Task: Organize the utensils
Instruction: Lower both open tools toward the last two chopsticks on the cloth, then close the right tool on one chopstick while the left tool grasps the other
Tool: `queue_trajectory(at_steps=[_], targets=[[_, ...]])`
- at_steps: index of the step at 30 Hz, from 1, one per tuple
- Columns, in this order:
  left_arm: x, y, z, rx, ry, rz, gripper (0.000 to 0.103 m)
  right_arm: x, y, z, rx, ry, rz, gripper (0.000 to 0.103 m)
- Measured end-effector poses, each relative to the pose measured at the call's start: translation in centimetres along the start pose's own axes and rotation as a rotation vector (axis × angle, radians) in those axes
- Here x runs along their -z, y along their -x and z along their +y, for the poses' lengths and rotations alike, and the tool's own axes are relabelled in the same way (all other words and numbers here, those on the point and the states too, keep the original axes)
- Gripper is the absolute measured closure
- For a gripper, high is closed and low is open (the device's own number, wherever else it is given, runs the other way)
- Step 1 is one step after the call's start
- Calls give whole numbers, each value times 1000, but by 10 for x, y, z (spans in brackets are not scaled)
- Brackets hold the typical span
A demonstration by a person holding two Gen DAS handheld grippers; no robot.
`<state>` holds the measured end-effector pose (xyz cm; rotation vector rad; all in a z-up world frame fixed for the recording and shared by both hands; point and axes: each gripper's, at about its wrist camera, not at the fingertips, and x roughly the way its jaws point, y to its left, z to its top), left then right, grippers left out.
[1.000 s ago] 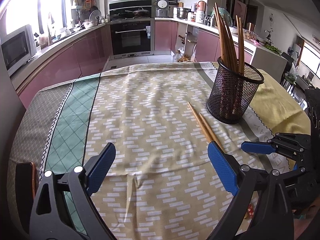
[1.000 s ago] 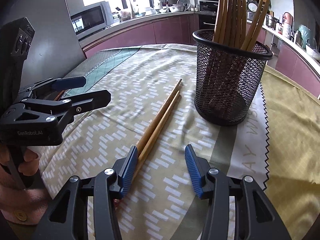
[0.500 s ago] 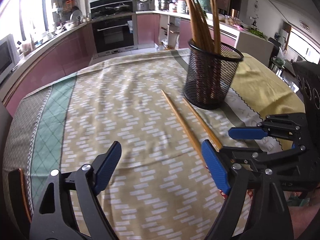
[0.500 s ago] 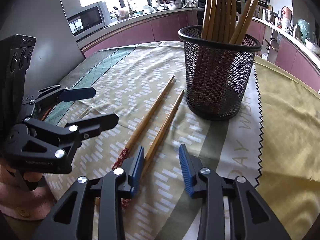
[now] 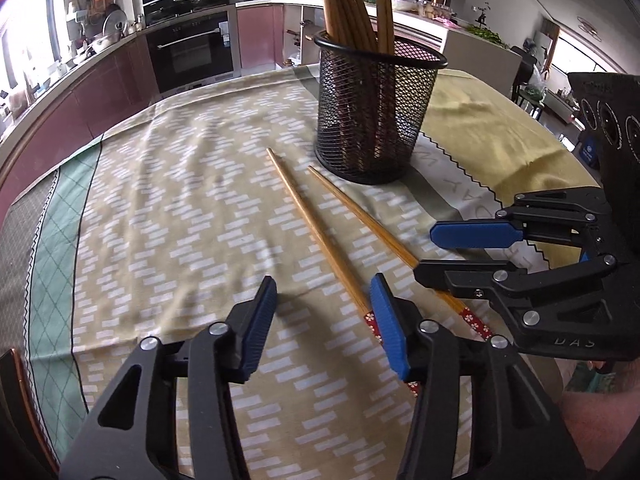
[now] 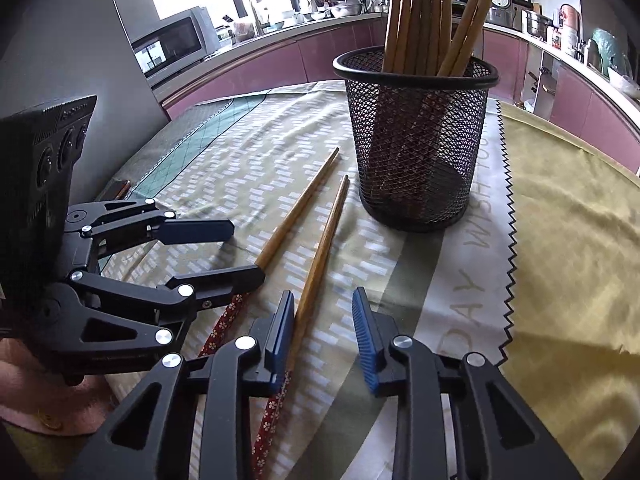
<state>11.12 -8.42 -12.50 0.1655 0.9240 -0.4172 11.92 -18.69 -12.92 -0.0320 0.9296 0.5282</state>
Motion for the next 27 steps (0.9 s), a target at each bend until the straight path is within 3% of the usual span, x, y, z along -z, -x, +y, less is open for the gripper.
queue_trajectory(at_steps=[12, 20, 23, 27], targets=[[10, 4, 8, 15, 81, 12, 93, 0, 1, 1, -7, -3, -6, 80], [23, 13, 6, 24, 109, 18, 94, -1, -1, 6, -11, 7, 0, 91], [23, 16, 2, 44, 103, 18, 86, -1, -2, 6, -9, 5, 1, 91], [17, 14, 2, 25, 89, 9, 83, -3, -4, 6, -5, -2, 0, 91]])
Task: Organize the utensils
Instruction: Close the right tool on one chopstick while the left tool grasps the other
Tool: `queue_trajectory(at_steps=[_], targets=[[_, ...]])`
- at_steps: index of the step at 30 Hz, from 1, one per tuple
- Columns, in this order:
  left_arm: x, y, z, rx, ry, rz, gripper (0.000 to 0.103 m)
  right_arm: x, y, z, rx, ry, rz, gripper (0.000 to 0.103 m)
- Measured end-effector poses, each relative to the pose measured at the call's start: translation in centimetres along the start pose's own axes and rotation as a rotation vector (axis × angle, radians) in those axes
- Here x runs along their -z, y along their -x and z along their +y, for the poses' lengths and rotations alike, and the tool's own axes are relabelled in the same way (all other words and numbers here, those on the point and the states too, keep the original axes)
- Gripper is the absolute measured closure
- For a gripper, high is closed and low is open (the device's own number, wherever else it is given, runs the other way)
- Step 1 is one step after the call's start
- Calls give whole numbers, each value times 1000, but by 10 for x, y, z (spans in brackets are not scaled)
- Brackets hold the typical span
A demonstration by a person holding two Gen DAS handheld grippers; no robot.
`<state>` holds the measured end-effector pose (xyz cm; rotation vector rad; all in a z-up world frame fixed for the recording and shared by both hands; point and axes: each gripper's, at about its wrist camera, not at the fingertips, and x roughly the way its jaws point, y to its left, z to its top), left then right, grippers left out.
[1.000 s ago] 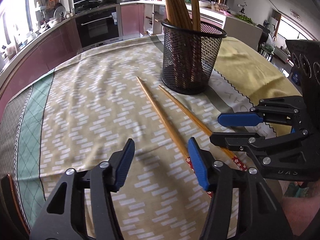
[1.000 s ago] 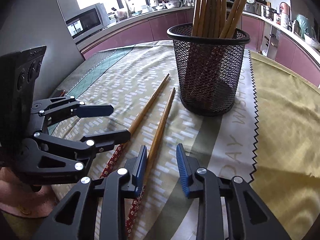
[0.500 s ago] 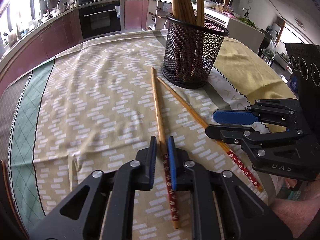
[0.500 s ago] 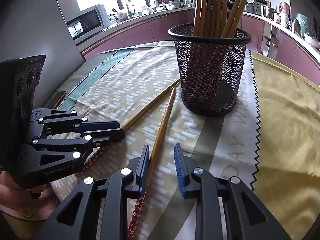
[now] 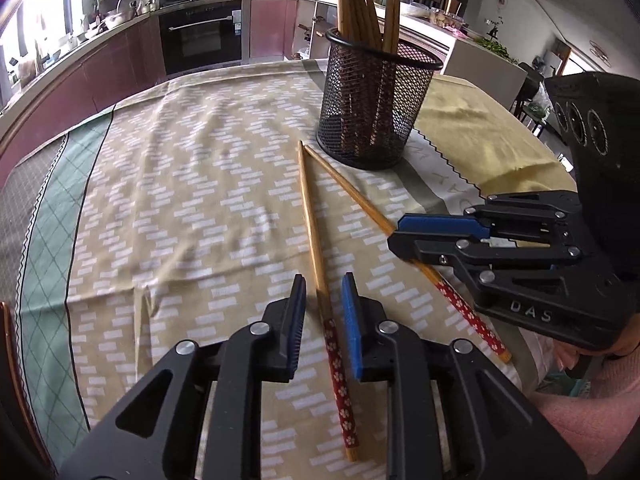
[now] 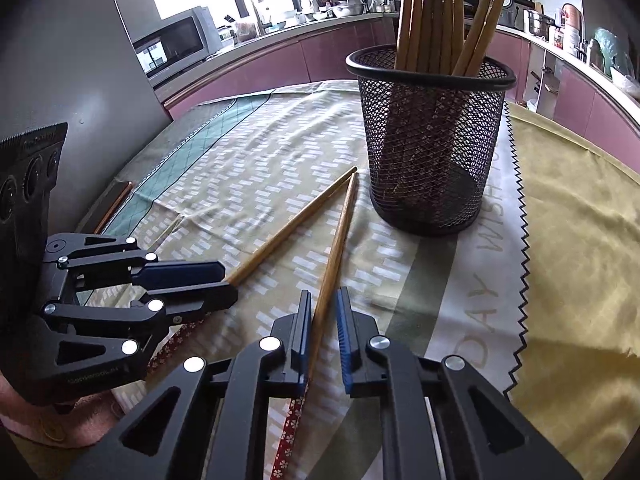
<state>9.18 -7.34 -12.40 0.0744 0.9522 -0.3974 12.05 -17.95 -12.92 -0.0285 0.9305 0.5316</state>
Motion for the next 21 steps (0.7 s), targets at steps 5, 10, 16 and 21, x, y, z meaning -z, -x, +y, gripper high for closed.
queue_trajectory(at_steps=[5, 10, 16, 21], targets=[[-13, -8, 3, -18, -14, -4, 81, -4, -5, 1, 19, 4, -5, 91], [-21, -18, 4, -30, -26, 2, 81, -10, -10, 3, 31, 10, -12, 91], [-29, -25, 1, -32, -25, 4, 84, -14, -14, 2, 28, 0, -17, 93], [-32, -29, 4, -29, -7, 3, 93, -11, -11, -3, 15, -24, -24, 96]])
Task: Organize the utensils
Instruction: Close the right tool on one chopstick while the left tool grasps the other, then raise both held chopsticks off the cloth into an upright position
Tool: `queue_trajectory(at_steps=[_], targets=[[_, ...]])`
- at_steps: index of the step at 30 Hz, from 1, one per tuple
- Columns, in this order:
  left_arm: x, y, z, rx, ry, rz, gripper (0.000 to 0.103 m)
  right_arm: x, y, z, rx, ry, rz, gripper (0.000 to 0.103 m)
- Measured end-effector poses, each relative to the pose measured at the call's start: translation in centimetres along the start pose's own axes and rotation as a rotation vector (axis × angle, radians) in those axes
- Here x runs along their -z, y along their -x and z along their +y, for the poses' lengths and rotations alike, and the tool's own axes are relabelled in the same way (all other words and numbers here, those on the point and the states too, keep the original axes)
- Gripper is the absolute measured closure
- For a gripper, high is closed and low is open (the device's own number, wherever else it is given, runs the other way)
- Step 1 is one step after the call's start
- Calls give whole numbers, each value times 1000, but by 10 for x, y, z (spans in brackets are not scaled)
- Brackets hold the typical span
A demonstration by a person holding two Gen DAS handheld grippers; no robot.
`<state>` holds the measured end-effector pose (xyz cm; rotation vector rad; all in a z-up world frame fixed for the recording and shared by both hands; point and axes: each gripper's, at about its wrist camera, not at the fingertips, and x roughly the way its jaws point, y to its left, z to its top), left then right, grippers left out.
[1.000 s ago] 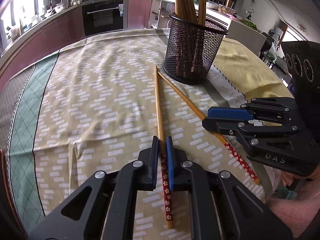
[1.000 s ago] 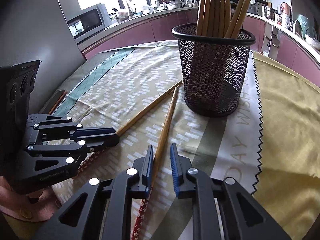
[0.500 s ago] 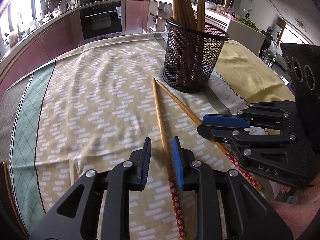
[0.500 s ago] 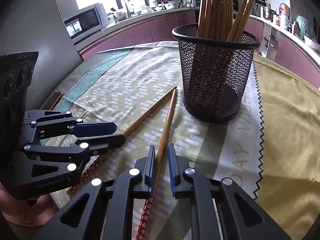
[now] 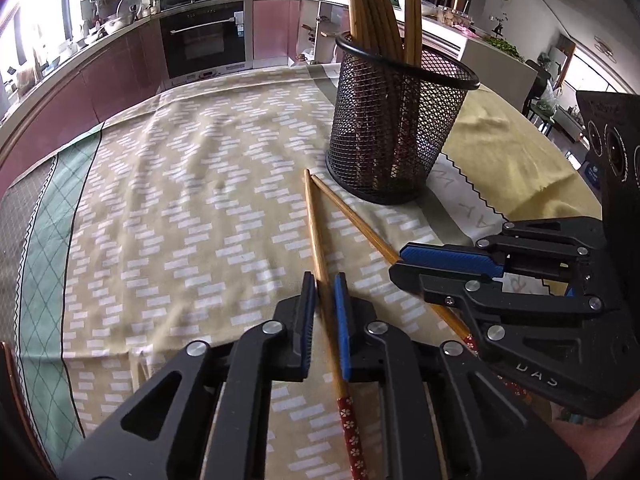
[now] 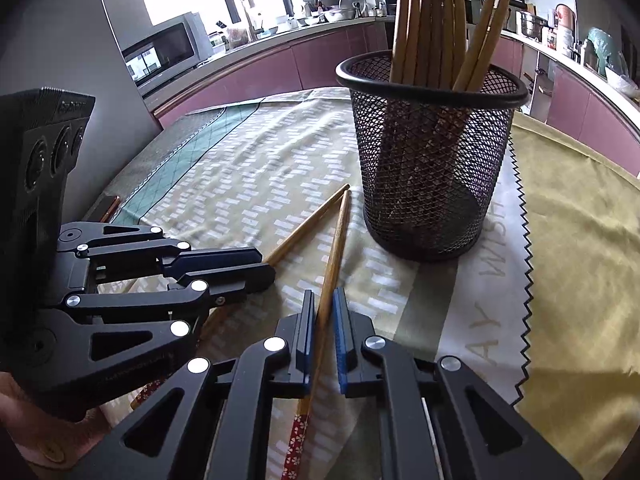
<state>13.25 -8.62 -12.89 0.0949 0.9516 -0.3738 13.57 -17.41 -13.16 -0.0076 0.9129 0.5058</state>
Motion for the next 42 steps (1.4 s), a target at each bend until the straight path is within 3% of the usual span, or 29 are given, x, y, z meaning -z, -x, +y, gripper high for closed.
queue_trajectory(at_steps=[32, 42], targets=[[0, 29, -2, 33, 32, -60, 95, 1, 42, -14, -117, -42, -86, 98], [6, 18, -5, 40, 38, -21, 95, 0, 23, -10, -110, -34, -33, 98]])
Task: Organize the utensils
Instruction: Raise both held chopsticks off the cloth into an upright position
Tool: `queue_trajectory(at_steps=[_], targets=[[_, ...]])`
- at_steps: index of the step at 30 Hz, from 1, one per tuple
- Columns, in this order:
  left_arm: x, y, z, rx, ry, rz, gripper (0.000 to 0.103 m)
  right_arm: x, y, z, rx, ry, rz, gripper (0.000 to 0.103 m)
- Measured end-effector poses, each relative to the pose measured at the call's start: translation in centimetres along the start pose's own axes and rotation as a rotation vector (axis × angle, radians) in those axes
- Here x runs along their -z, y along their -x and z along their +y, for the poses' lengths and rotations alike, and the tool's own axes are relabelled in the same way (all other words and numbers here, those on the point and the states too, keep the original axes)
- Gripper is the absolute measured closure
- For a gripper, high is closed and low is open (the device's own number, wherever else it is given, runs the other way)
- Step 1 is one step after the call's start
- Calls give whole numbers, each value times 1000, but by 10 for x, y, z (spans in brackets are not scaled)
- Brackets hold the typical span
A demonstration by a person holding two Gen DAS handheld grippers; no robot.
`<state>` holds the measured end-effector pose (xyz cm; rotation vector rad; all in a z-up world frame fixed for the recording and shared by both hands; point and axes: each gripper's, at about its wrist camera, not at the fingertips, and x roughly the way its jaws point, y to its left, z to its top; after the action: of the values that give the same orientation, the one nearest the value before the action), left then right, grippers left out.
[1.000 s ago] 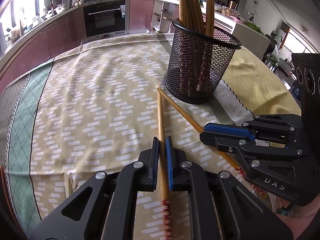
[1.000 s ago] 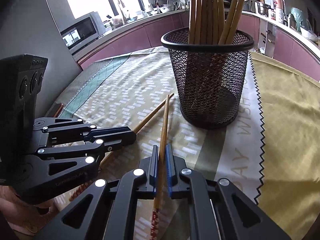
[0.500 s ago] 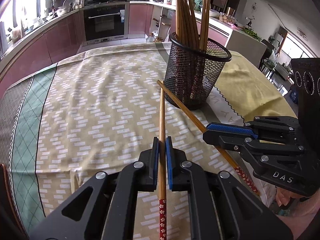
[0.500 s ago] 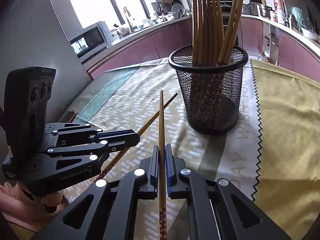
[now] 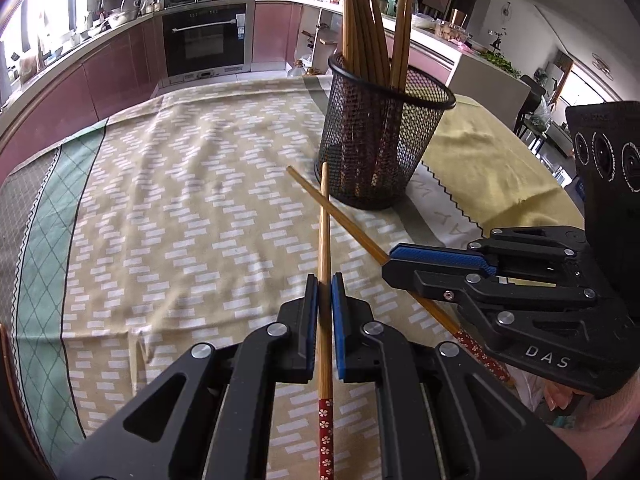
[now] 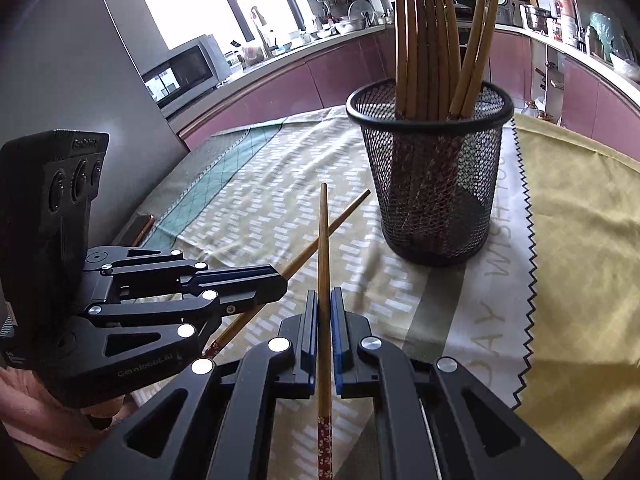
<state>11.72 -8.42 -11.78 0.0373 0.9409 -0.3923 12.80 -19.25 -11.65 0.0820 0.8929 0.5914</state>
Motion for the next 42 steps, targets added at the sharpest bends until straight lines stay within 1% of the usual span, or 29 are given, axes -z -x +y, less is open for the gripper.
queue_trajectory(at_steps=[5, 7, 13, 17, 19, 21, 27, 35, 42], targets=[[4, -10, -2, -2, 2, 33, 95, 1, -13, -1, 18, -4, 36, 98], [4, -9, -2, -2, -3, 33, 95, 2, -15, 0, 26, 0, 42, 96], [1, -16, -1, 0, -12, 42, 94, 2, -19, 4, 61, 40, 58, 96], [-1, -18, -3, -6, -24, 40, 93, 2, -21, 5, 69, 49, 56, 96], [-2, -17, -4, -6, -21, 40, 93, 3, -21, 5, 67, 41, 52, 97], [-2, -17, -3, -13, -13, 36, 95, 3, -21, 5, 66, 37, 47, 97], [-2, -14, -2, -11, -5, 25, 95, 3, -12, 5, 44, 27, 18, 97], [-2, 0, -4, -10, -6, -9, 95, 0, 8, 8, 20, 31, -37, 97], [-4, 13, -5, 6, -4, -37, 95, -2, 21, 10, 10, 28, -73, 97]])
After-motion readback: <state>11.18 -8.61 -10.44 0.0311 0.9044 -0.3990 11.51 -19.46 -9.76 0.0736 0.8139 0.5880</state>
